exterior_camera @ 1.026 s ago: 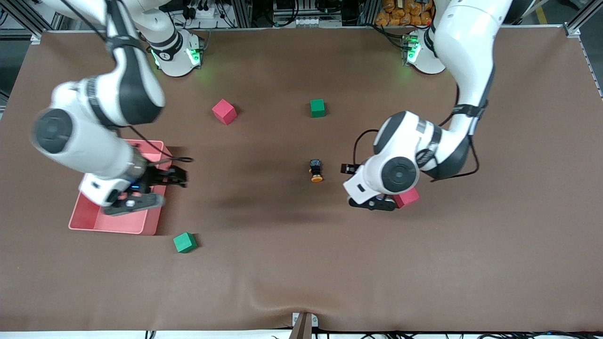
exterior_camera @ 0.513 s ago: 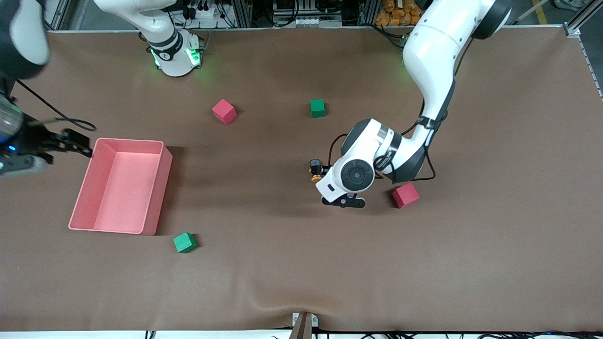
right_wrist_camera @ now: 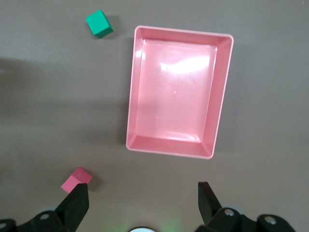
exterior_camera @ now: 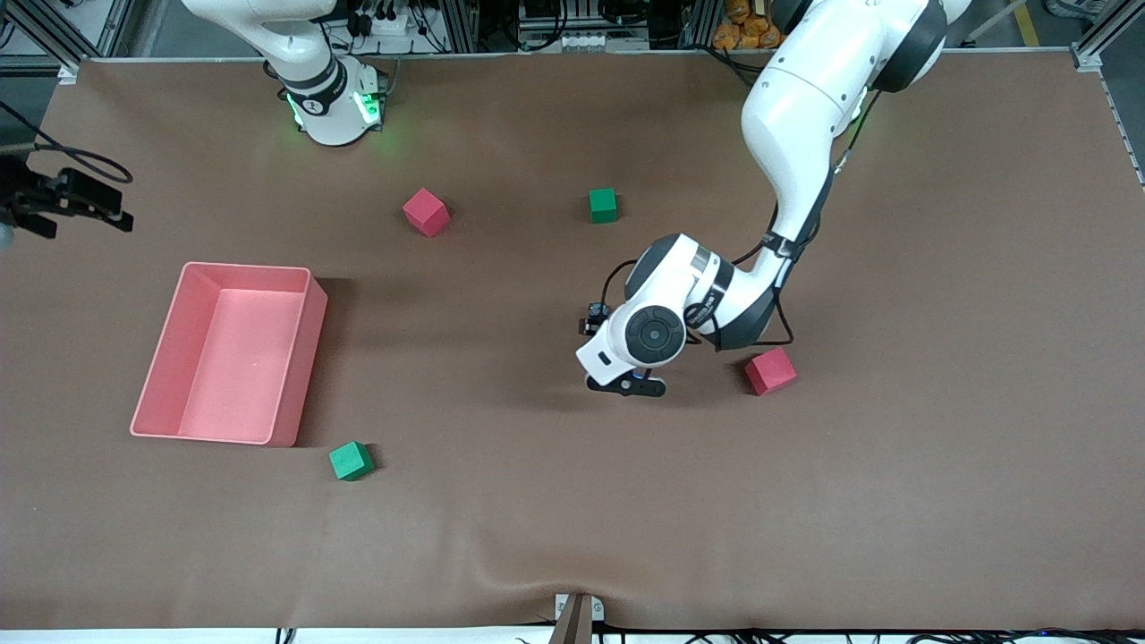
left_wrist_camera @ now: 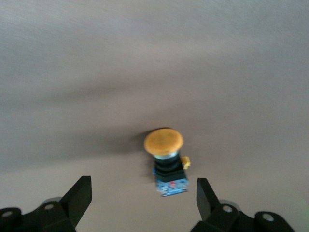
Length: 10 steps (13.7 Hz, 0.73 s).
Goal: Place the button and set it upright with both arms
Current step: 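Grasp the button body with the left gripper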
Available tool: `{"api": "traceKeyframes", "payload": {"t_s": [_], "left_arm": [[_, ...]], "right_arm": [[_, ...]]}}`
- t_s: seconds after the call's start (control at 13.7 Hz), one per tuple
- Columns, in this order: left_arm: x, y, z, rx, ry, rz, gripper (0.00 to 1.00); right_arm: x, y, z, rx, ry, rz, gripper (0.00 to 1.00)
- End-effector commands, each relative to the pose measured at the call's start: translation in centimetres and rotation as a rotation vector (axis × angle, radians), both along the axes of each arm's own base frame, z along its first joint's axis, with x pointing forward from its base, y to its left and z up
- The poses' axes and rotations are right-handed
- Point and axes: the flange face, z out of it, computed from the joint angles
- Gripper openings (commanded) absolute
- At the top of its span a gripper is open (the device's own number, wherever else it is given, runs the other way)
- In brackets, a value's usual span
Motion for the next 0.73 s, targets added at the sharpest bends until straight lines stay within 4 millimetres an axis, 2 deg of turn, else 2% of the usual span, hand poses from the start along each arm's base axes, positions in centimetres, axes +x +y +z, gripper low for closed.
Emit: {"api": "traceKeyframes", "payload": {"t_s": [0.0, 0.22, 0.66], "left_arm": [[0.2, -0.8, -0.6, -0.015, 0.001, 0.022, 0.89], [-0.8, -1.7, -2.3, -0.002, 0.017, 0.005, 0.86], [-1.5, -2.1, -3.7, 0.035, 0.036, 0.054, 0.8]], "right_arm": [[-1.5, 0.2, 0.5, -0.016, 0.023, -0.082, 1.0], [-1.6, 0.1, 1.6, -0.016, 0.009, -0.086, 1.0], [-1.6, 0.4, 3.6, -0.023, -0.016, -0.094, 1.0]]}}
